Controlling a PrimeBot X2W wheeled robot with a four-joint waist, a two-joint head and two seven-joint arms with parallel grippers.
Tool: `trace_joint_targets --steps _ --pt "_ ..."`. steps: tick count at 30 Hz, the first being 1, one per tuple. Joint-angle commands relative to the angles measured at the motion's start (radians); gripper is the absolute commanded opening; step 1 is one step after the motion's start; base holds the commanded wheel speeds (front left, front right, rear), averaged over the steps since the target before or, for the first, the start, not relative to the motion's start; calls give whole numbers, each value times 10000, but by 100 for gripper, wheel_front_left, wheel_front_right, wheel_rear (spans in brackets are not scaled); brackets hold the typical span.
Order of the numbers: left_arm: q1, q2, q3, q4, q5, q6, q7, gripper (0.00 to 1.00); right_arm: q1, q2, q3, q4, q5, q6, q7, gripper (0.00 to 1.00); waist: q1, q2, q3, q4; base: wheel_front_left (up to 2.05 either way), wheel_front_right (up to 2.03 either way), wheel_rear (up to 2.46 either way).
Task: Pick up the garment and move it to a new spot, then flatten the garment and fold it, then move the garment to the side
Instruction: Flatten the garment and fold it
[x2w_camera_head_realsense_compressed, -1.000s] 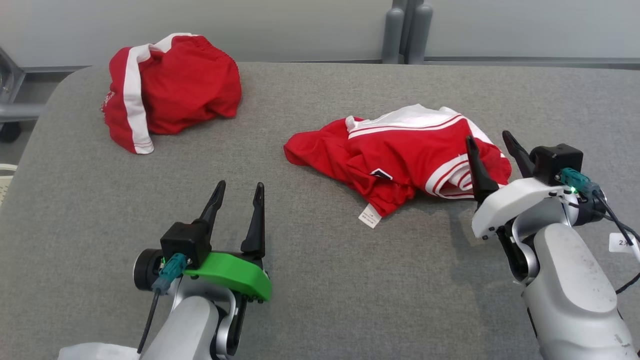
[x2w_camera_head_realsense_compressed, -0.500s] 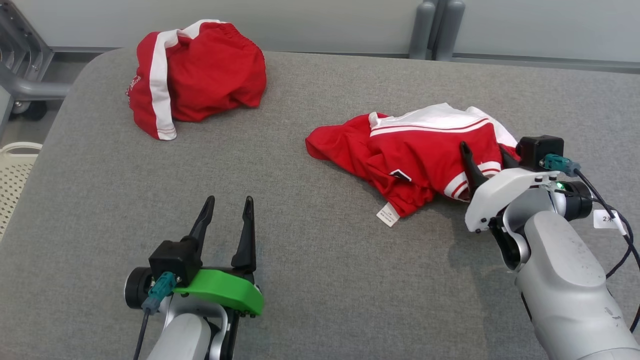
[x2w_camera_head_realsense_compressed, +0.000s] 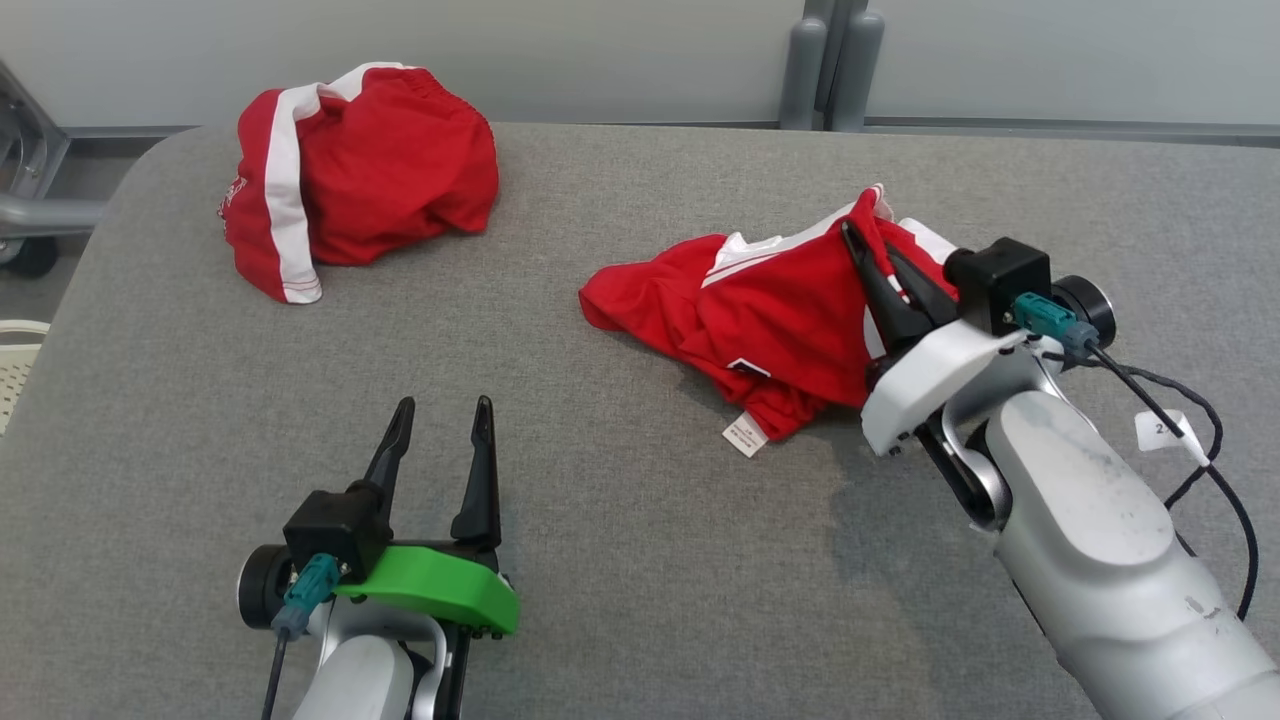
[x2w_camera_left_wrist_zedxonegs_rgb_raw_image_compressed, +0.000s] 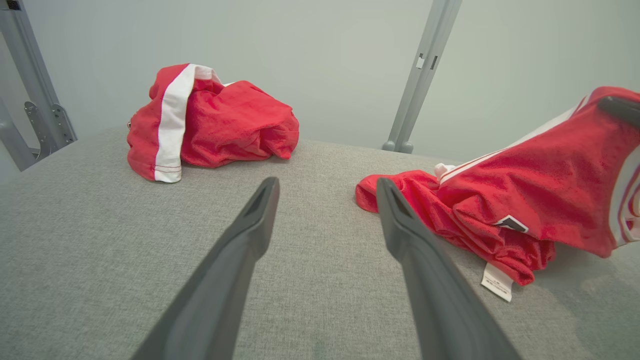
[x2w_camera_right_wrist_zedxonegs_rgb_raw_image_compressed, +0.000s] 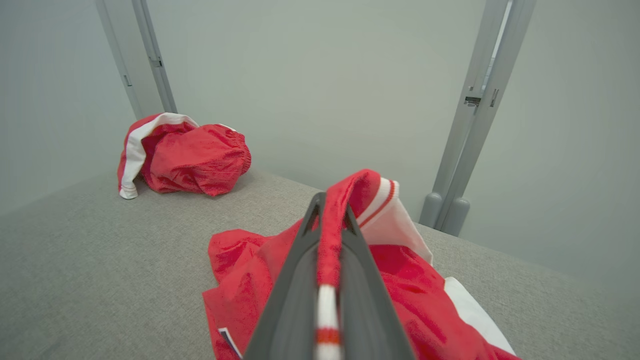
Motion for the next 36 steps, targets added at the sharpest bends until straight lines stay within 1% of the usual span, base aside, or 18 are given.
trace_joint_targets --steps 1,4,9,14,19,23,27,29,32,36 --pt "125 10 32 -14 50 -31 -3 100 312 -250 84 -90 120 -1 -38 0 0 106 -54 -58 0 0 0" --pt "192 -30 64 -6 62 -49 -3 100 967 -762 789 -1058 463 -1 40 0 0 106 -123 -145 0 0 0" --pt "290 50 210 -20 74 -42 -3 100 2360 -1513 1100 -2485 598 -1 281 0 0 106 -180 -421 0 0 0" --pt "421 85 246 -15 109 -55 -3 100 3580 -1729 1155 -3363 515 -1 712 0 0 106 -300 -754 0 0 0" --pt "448 72 211 32 107 -84 -3 100 4568 -2056 1127 -3604 239 -1 1277 0 0 106 -414 -1029 0 0 0" --pt "495 78 190 71 89 -91 -3 100 5063 -2403 640 -3256 -402 -1 1463 0 0 106 -451 -1220 0 0 0" --pt "487 75 175 111 72 -89 -3 100 5369 -2321 -295 -2736 -890 -1 1327 0 0 106 -480 -1328 0 0 0" --pt "484 68 164 128 61 -94 -3 100 5431 -2222 -862 -2498 -1250 -2 1149 0 0 106 -495 -1363 0 0 0" --pt "496 62 137 164 44 -114 -3 100 5503 -1870 -1763 -2232 -1949 -1 786 0 0 106 -514 -1390 0 0 0" --pt "536 58 95 232 0 -139 -3 100 5572 -1392 -2525 -1911 -2564 -2 442 0 0 106 -546 -1407 0 0 0"
